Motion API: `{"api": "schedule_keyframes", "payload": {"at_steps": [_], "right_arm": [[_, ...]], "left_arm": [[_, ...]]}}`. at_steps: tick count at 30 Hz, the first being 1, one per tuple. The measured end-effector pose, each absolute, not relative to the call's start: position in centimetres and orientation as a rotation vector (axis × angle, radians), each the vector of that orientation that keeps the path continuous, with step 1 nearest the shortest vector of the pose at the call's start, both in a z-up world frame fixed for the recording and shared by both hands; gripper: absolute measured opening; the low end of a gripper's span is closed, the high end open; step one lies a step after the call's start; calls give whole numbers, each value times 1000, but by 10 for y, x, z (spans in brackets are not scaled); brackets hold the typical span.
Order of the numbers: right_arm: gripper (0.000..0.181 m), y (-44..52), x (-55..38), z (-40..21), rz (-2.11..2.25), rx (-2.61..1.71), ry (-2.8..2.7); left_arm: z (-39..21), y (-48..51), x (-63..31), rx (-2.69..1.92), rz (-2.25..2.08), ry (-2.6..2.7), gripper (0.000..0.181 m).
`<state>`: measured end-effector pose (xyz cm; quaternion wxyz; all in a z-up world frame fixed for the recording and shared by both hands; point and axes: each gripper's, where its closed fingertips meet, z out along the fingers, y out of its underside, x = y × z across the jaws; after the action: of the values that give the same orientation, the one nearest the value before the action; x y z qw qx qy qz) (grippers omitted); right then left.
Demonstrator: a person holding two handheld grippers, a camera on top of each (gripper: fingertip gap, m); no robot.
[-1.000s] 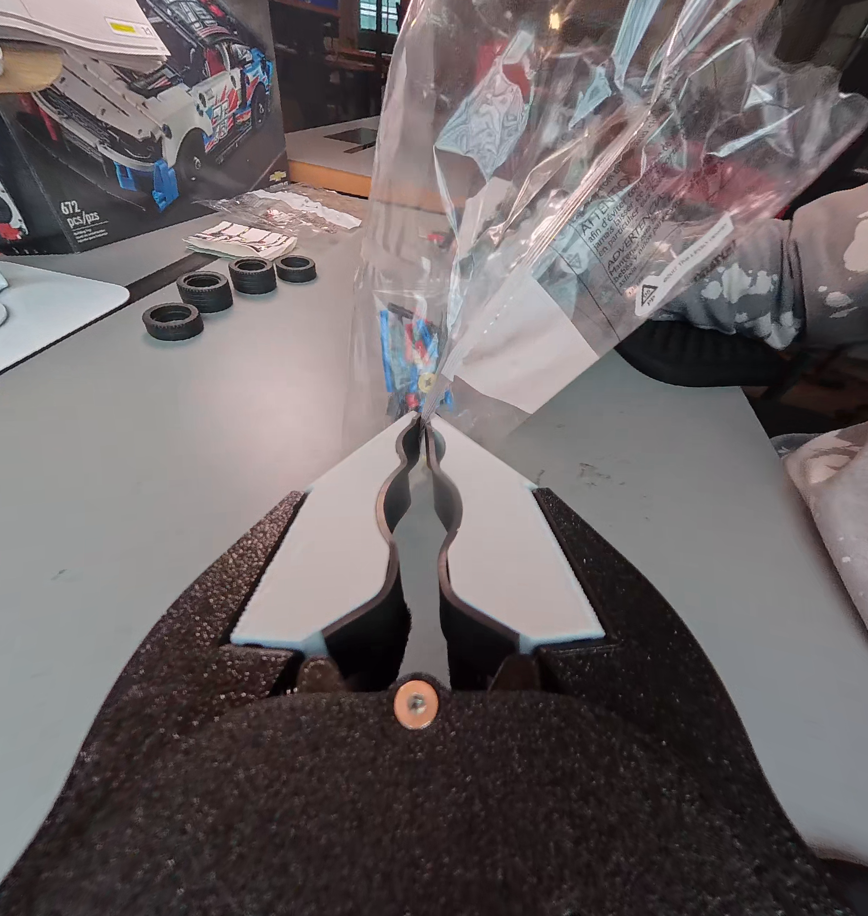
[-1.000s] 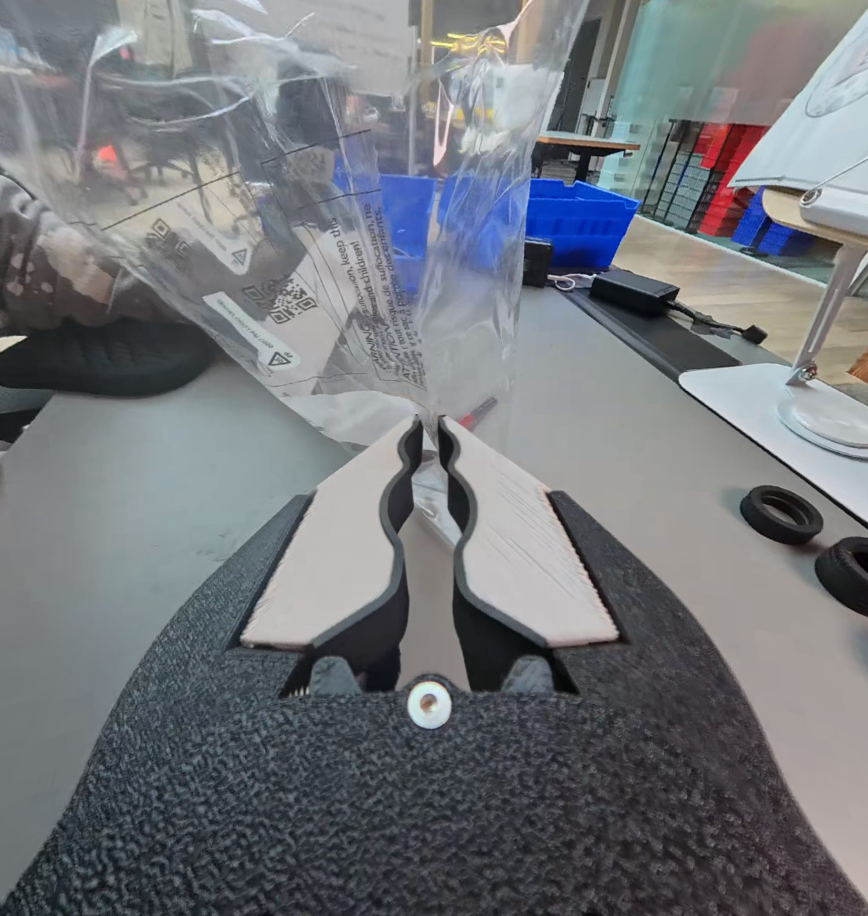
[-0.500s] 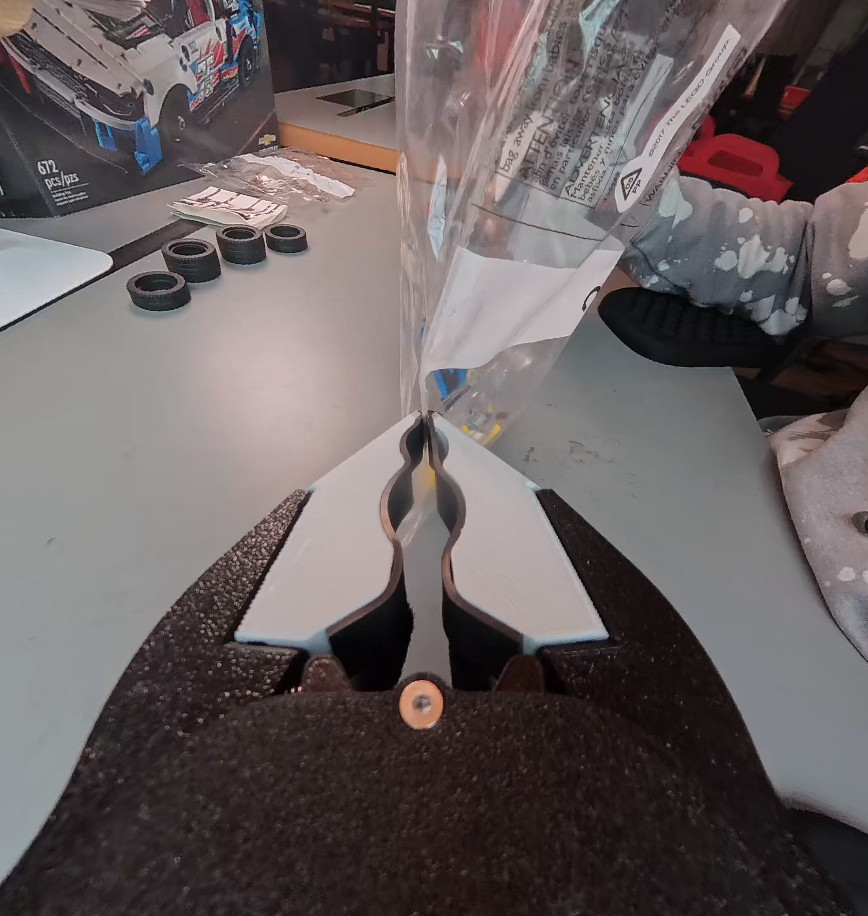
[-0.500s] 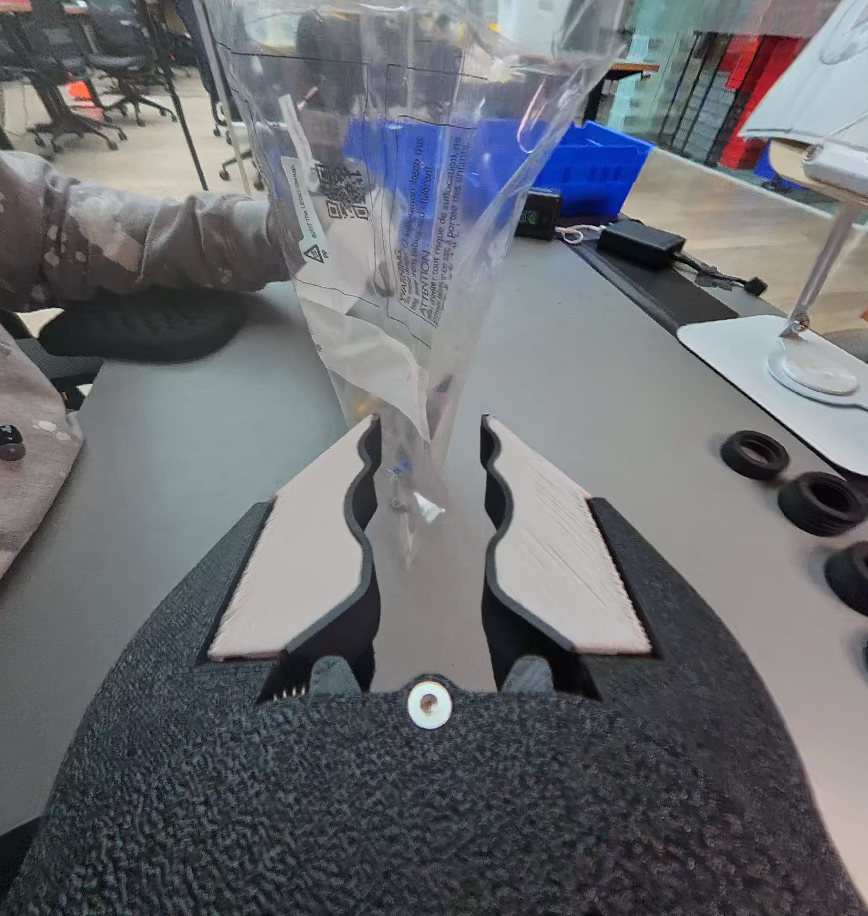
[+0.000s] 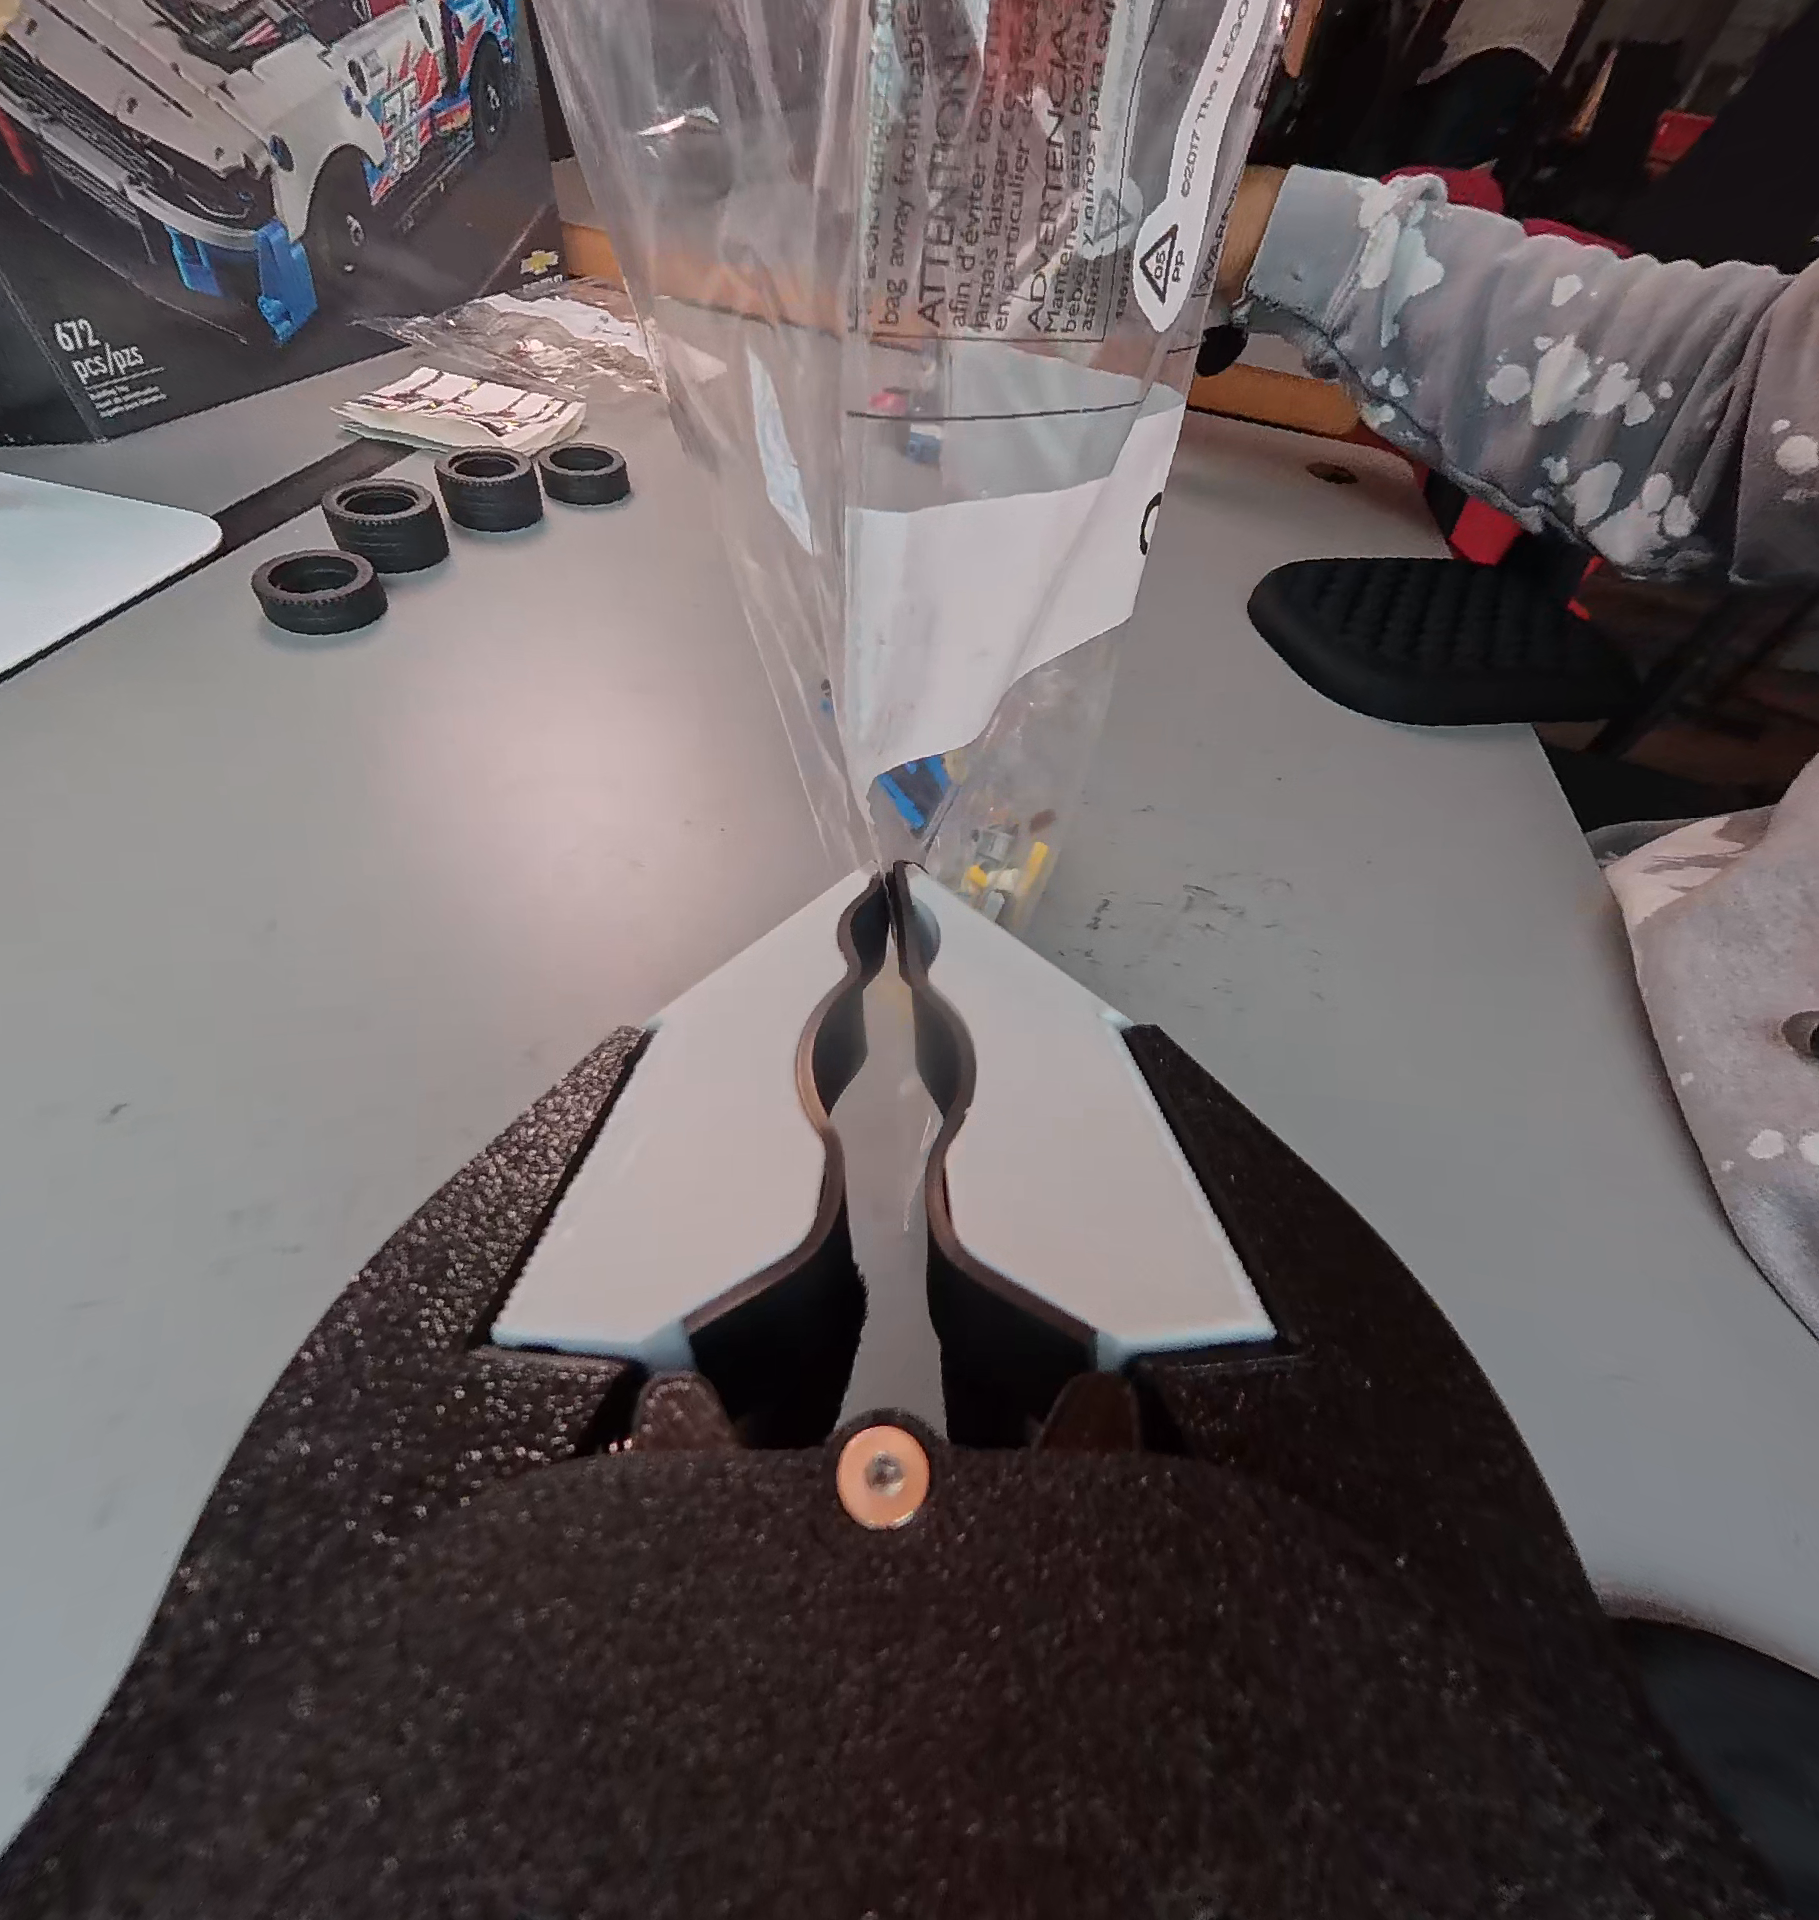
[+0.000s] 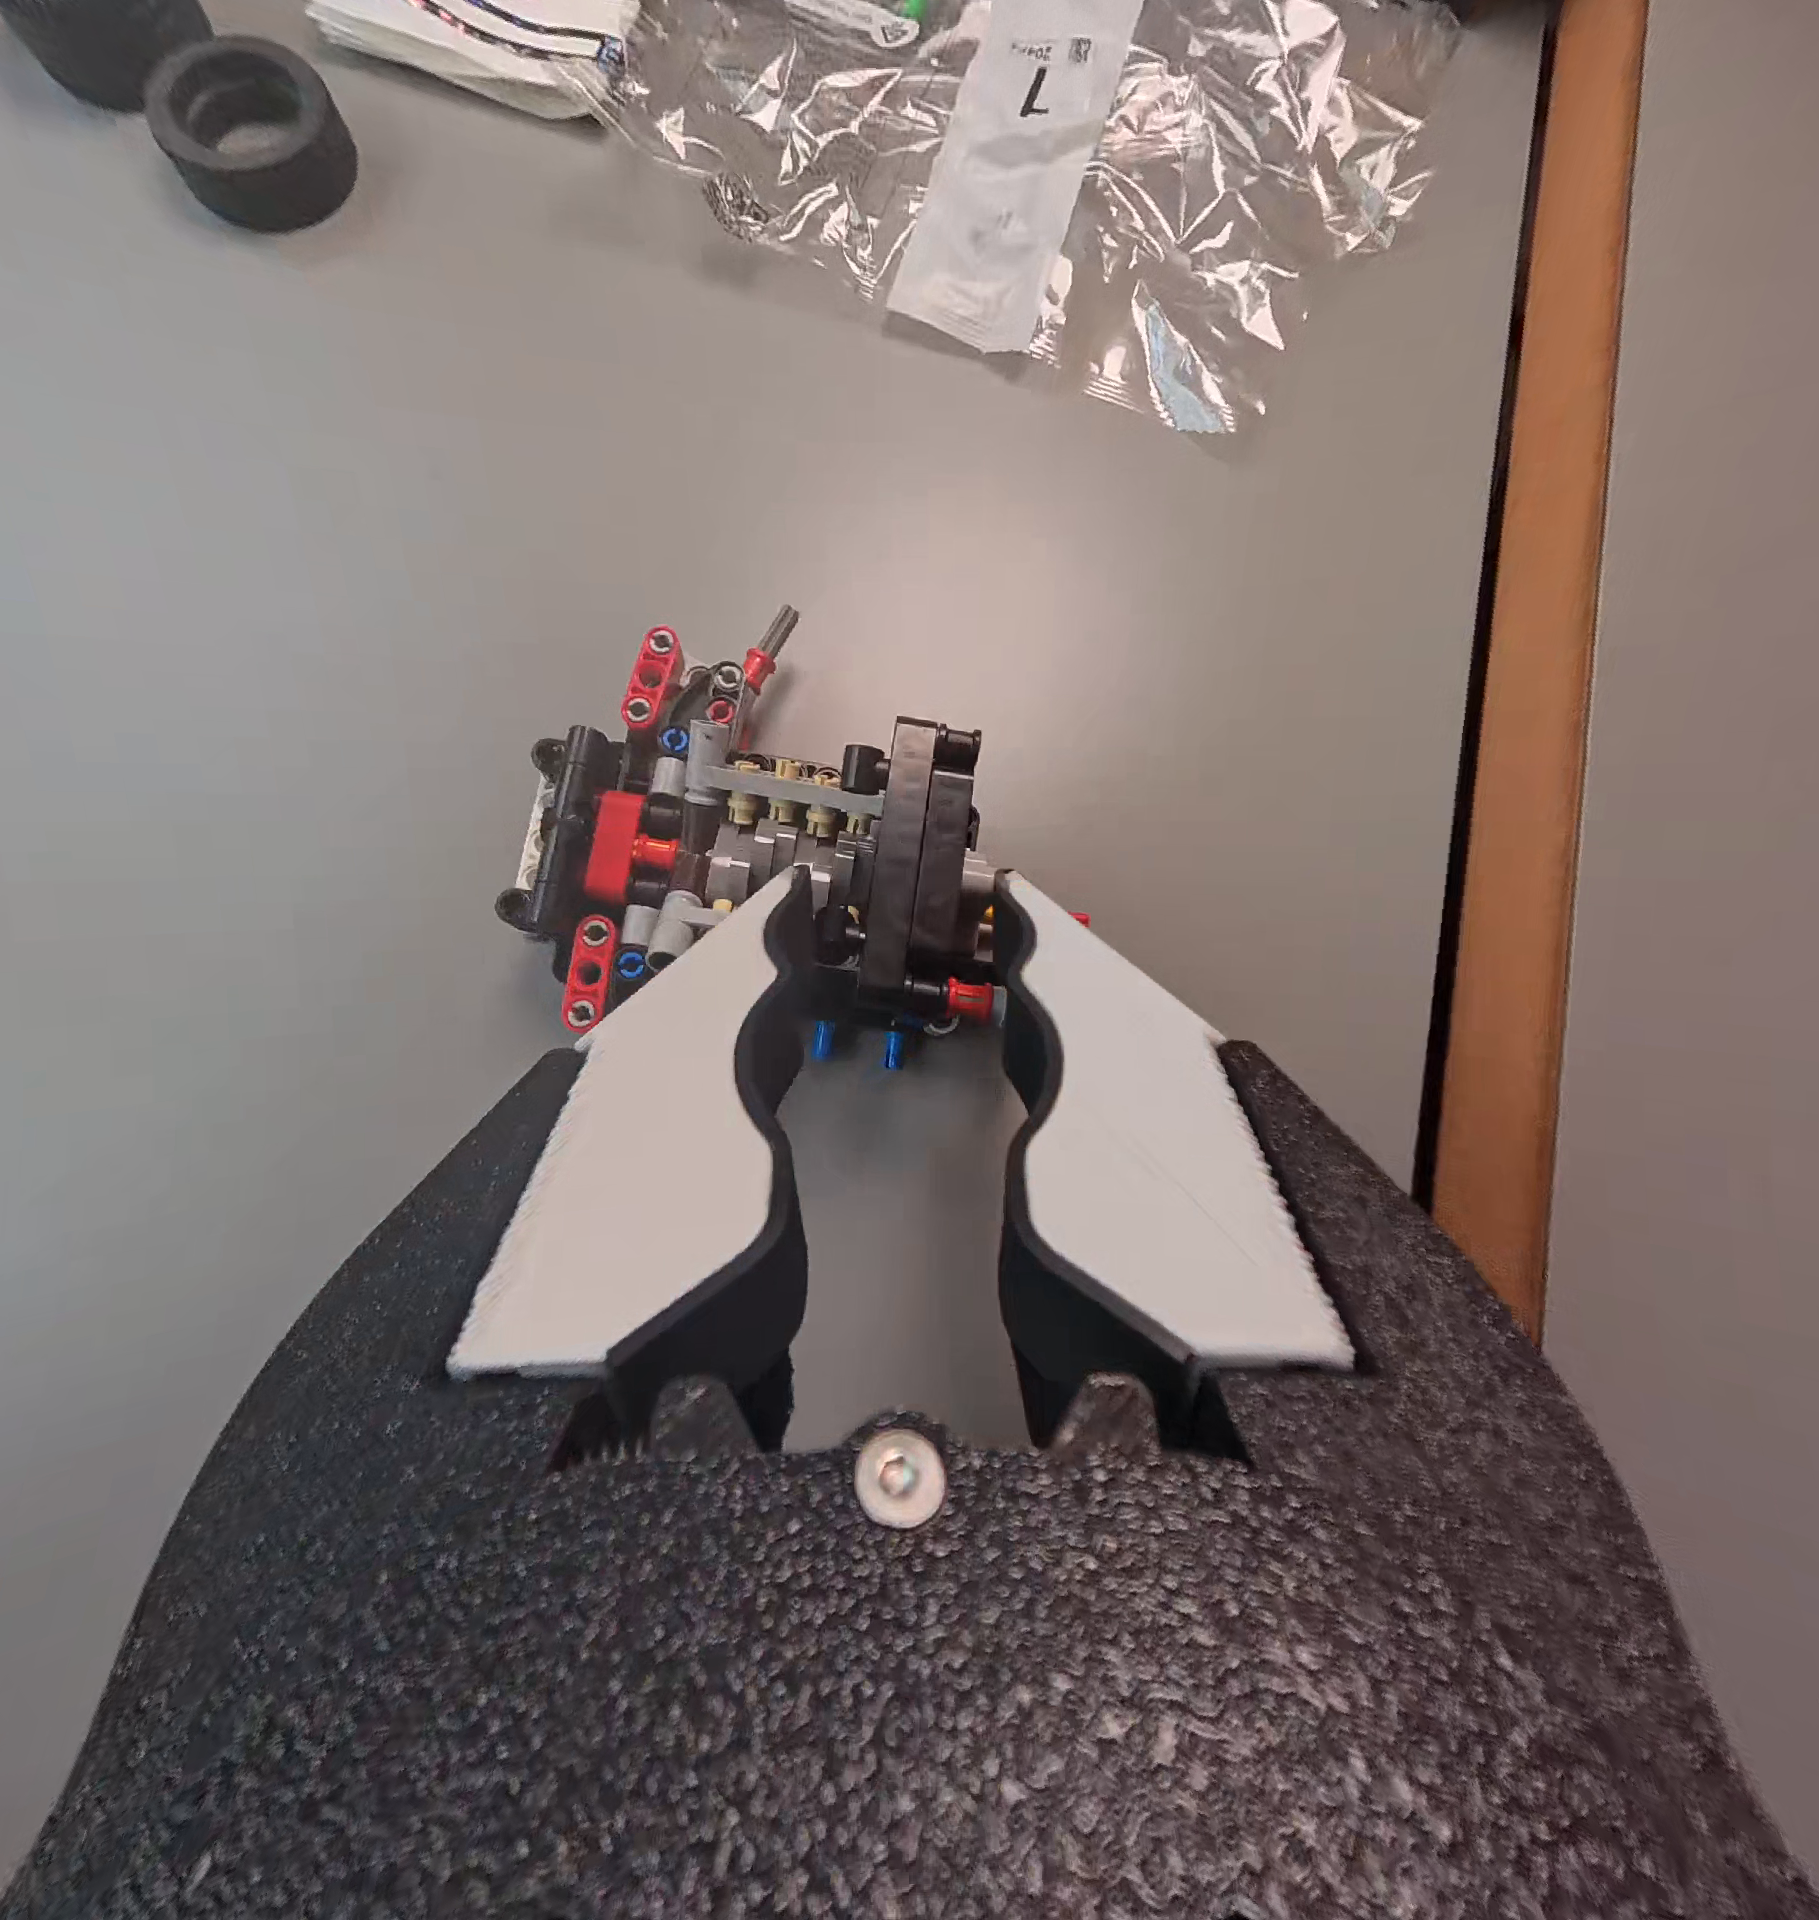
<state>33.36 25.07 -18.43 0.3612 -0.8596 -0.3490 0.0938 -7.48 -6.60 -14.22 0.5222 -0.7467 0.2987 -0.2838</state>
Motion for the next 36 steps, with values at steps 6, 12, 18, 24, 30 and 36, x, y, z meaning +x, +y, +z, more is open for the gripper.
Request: {"api": "schedule_keyframes", "payload": {"at_steps": [6,12,18,24,30,36], "right_arm": [[16,239,270,-182,275,-2199,-911],[16,213,171,-182,330,-2133,-1034],[20,203,129,-159,591,-2101,-927],[31,166,132,-155,551,-1806,-1467],[26,134,140,-212,428,-1869,-1699],[28,119,101,-210,541,-1825,-1627]], "left_arm": [[-144,-68,-73,-1780,-670,745,0],[-146,-73,-68,-1773,-664,799,0],[-149,-78,-64,-1766,-654,843,0],[-151,-80,-63,-1764,-633,876,0],[-149,-81,-59,-1746,-565,931,0],[-147,-82,-52,-1712,-498,979,0]]}}
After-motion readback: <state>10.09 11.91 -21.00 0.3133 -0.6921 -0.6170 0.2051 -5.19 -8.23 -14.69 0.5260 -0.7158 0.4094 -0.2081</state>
